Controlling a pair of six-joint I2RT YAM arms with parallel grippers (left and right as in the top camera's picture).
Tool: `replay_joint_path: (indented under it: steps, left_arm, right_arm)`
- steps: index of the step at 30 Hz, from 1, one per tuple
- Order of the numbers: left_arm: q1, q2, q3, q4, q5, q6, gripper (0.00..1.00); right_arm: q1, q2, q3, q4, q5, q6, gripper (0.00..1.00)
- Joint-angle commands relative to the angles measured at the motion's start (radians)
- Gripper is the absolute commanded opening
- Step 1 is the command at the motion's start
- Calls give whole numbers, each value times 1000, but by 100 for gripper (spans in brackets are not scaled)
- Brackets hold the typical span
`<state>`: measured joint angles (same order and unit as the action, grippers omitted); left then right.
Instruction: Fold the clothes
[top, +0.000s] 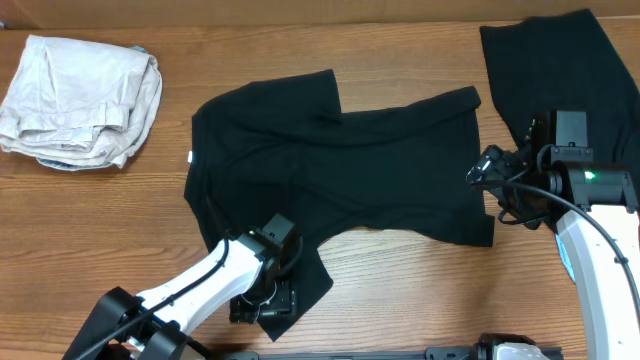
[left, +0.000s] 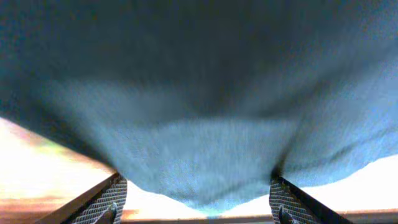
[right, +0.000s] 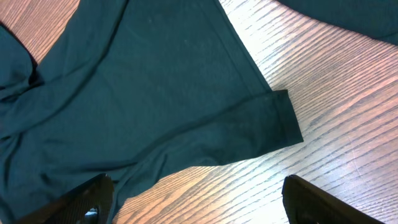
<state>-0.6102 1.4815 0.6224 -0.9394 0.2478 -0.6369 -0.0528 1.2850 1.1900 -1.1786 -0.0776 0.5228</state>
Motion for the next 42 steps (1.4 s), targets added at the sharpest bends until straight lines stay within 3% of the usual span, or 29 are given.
replay_joint_path:
  steps: [1, 3, 5, 6, 8, 11, 18, 25, 34, 42]
  left_arm:
    - [-6, 13, -25, 2, 91, 56, 76]
    - [-5, 13, -25, 18, 81, 57, 67]
    - [0, 13, -25, 37, 74, 57, 41]
    - [8, 13, -25, 44, 74, 57, 22]
    - [37, 13, -24, 48, 75, 57, 4]
    - [101, 13, -16, 47, 80, 61, 4]
    - [306, 13, 99, 26, 81, 200, 4]
    - [481, 13, 323, -13, -46, 314, 4]
    - [583, 12, 529, -58, -193, 376, 4]
    - [623, 12, 565, -28, -293, 375, 4]
  right_arm:
    - [-8, -2, 4, 3, 10, -6, 91]
    - [-8, -2, 4, 3, 10, -6, 91]
    - [-8, -2, 4, 3, 10, -6, 91]
    - [-8, -2, 4, 4, 10, -6, 91]
    - [-8, -2, 4, 4, 10, -6, 91]
    - [-8, -2, 4, 4, 10, -6, 90]
    - [-7, 1, 4, 15, 8, -6, 90]
    - [-7, 35, -24, 14, -11, -6, 88]
    - [-7, 71, -158, 99, -12, 6, 81]
    - [-8, 98, -319, 298, 68, 36, 66]
